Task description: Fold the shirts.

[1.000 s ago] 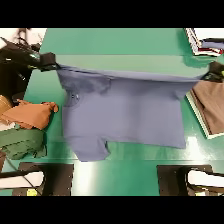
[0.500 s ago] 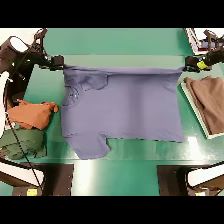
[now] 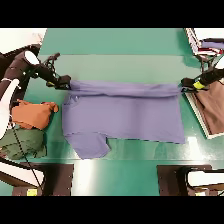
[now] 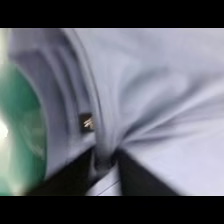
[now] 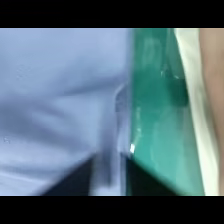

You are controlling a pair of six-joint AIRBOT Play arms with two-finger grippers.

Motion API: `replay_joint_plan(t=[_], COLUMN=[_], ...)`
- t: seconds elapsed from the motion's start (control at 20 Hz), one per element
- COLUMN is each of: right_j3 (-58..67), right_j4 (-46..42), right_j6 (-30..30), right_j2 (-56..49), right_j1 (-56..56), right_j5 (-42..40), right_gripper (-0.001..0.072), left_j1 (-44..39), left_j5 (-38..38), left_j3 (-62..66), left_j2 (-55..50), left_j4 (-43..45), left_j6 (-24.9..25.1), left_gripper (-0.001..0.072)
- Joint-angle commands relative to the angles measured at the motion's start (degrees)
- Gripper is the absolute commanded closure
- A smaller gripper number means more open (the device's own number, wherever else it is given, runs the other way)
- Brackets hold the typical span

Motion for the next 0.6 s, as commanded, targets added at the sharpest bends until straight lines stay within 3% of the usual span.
replay_joint_plan(t=[0.0,0.05,0.3,0.55], right_j3=[-3.9,-3.8,-3.9,-3.9], right_j4=[0.6,0.7,3.5,12.7], right_j6=[0.1,0.1,-2.2,-4.6], right_j2=[1.7,2.6,10.2,16.5], right_j1=[0.1,0.1,-2.3,-5.1], right_j5=[-0.1,0.4,8.3,9.6], right_gripper=[0.0328,0.0328,0.033,0.033], left_j1=[-0.3,-0.3,-0.3,-0.3], left_j5=[0.0,-0.7,-5.8,-5.8], left_j3=[-3.3,-3.3,-10.5,-36.7], left_j2=[0.2,0.9,13.5,33.6], left_j4=[-0.4,0.1,11.7,5.8], left_j6=[-1.6,-1.5,-2.3,-4.5], left_gripper=[0.0295,0.0342,0.034,0.034])
